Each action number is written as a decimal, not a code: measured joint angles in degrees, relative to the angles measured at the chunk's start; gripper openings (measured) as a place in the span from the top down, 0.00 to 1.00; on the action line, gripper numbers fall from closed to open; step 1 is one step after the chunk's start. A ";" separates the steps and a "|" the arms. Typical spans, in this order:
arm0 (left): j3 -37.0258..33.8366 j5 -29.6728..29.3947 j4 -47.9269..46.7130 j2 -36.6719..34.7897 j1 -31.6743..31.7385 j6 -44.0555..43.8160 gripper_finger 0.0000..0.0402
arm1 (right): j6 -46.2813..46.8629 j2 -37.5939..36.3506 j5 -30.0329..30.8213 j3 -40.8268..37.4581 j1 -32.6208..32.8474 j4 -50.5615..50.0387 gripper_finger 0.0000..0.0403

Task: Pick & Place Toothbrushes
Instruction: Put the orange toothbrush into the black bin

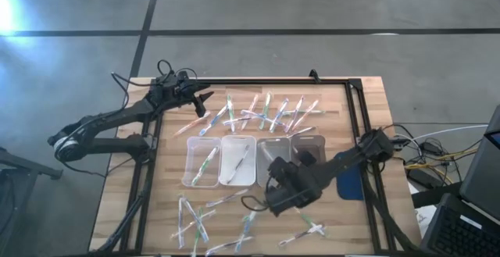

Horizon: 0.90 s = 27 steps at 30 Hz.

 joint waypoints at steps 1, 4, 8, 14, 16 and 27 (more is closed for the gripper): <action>0.00 -0.02 0.00 0.00 -0.01 0.01 0.62 | -0.82 -0.55 -0.02 -0.48 -0.51 -0.02 0.94; 0.00 -0.02 -0.02 0.00 -0.02 0.01 0.62 | -1.65 -2.35 -0.03 -1.86 -2.18 0.12 0.94; 0.00 0.00 -0.02 0.00 -0.04 0.00 0.62 | -2.06 -6.19 -0.09 -4.90 -3.75 0.02 0.94; 0.00 -0.02 0.00 0.00 -0.04 0.01 0.62 | 2.39 -16.39 -0.31 -10.14 -2.90 -0.01 0.94; 0.00 0.00 0.00 0.00 -0.04 0.00 0.62 | 4.44 -20.41 -0.11 -12.61 -2.12 -0.04 0.94; 0.00 -0.02 0.00 0.00 -0.04 0.01 0.62 | 13.02 -34.17 1.12 -31.41 -1.22 2.19 0.94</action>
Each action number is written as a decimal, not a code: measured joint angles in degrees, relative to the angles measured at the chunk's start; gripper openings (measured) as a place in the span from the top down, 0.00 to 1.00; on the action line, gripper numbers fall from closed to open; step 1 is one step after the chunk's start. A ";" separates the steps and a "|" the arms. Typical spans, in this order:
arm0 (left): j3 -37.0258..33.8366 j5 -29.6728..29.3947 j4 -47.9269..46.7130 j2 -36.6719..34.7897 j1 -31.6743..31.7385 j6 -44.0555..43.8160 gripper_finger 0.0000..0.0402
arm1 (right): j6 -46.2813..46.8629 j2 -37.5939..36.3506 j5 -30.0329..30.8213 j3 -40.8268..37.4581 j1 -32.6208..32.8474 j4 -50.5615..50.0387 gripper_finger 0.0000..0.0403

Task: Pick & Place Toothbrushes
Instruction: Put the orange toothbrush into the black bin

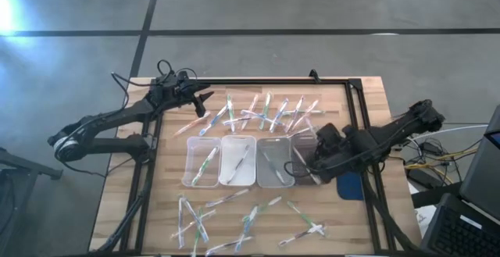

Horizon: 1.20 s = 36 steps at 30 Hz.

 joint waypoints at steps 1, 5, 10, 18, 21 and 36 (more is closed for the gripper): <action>0.00 0.00 -0.01 0.00 0.02 -0.01 0.62 | 0.34 -0.71 -0.05 -1.72 0.10 1.28 0.94; 0.00 0.00 -0.01 0.00 0.02 -0.01 0.62 | 0.19 -2.39 -0.43 -7.70 0.19 7.24 0.94; 0.00 0.01 0.00 0.00 0.04 0.00 0.62 | 1.63 -2.48 -4.32 -12.66 0.17 9.20 0.94; 0.00 0.00 -0.02 0.00 0.02 -0.02 0.62 | 3.45 -2.46 -7.83 -18.37 0.17 13.92 0.94; 0.00 0.00 0.00 0.00 0.02 -0.02 0.62 | 3.44 -2.43 -7.82 -19.98 0.15 16.18 0.94; 0.00 0.02 -0.02 0.00 0.00 0.00 0.62 | -0.11 -2.38 -7.81 -25.76 0.06 24.23 0.94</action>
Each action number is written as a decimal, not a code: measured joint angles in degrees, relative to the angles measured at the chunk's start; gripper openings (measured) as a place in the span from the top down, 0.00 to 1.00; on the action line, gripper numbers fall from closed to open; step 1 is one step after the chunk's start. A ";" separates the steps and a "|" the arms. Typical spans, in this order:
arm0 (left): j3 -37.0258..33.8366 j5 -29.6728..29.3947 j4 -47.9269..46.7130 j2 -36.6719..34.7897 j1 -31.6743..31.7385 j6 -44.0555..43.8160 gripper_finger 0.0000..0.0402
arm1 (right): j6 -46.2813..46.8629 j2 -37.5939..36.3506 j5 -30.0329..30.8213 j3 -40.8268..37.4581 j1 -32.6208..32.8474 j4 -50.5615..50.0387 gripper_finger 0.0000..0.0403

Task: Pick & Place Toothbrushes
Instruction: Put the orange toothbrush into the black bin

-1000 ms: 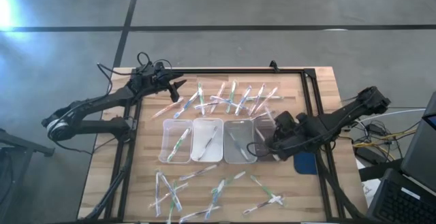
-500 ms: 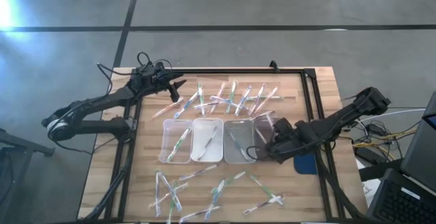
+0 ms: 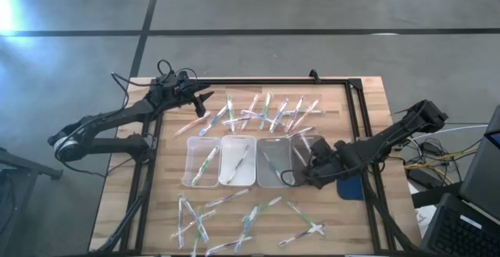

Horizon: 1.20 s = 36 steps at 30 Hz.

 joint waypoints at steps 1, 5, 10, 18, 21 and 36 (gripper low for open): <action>0.00 0.00 0.02 0.00 0.00 -0.01 0.62 | -0.38 0.00 0.00 -0.07 -0.01 0.00 0.94; 0.00 0.00 0.01 0.00 0.00 0.00 0.62 | -2.08 0.09 0.31 -0.28 -0.01 0.15 0.94; 0.00 0.01 0.02 0.00 0.00 -0.01 0.62 | -4.78 1.76 0.50 -0.28 -0.45 1.08 0.94; 0.00 -0.01 0.00 0.00 0.00 -0.02 0.62 | -8.14 3.99 0.44 -0.28 -1.33 2.31 0.94; 0.00 0.01 0.02 0.00 0.02 0.00 0.62 | -8.42 4.32 0.31 -0.28 -1.30 2.74 0.94; 0.00 0.00 0.02 0.00 0.04 -0.01 0.62 | -9.45 5.07 -0.17 -0.74 -1.70 4.07 0.94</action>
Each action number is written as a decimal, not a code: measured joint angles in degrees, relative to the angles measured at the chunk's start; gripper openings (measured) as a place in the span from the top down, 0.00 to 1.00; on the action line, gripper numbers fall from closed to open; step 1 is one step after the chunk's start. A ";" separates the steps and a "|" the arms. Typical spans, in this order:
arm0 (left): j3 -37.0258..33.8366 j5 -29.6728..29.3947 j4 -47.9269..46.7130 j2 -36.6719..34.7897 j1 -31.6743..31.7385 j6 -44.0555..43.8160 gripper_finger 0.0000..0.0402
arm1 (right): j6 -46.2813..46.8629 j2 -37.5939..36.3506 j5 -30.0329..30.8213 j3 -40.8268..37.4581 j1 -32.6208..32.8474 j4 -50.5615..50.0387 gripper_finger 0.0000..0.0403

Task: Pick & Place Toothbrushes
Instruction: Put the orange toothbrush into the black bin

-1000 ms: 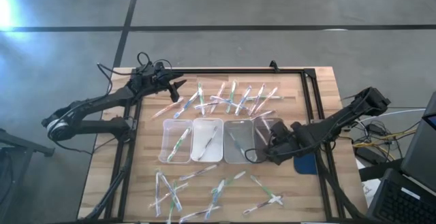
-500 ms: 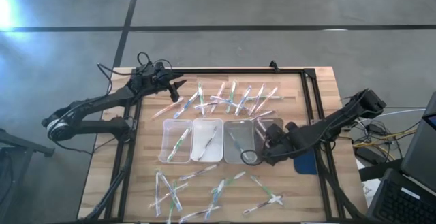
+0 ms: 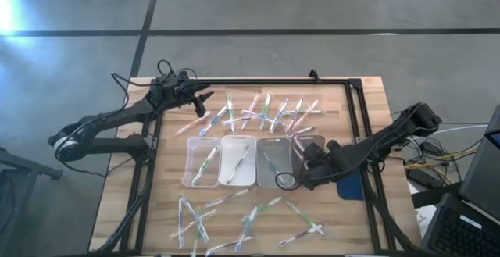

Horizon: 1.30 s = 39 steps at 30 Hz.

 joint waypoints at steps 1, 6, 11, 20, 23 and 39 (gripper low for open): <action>0.00 0.00 -0.02 0.00 0.00 -0.01 0.62 | 0.01 0.28 0.00 -0.17 0.00 0.26 0.94; 0.00 0.00 -0.03 0.00 -0.04 0.01 0.62 | -0.37 2.30 -1.73 -1.40 -0.30 1.02 0.94; 0.00 -0.02 -0.01 0.00 -0.04 0.00 0.62 | -0.64 4.08 -2.89 -2.54 -0.57 2.82 0.94; 0.00 0.00 -0.01 0.00 -0.04 0.01 0.62 | -0.60 6.55 -4.07 -3.11 -0.72 4.93 0.94; 0.00 -0.01 -0.02 0.00 -0.04 0.01 0.62 | -0.59 7.04 -4.11 -3.34 -0.90 5.46 0.94; 0.00 -0.02 0.00 0.00 -0.02 0.01 0.62 | -0.98 9.90 -4.44 -4.14 -1.70 8.14 0.94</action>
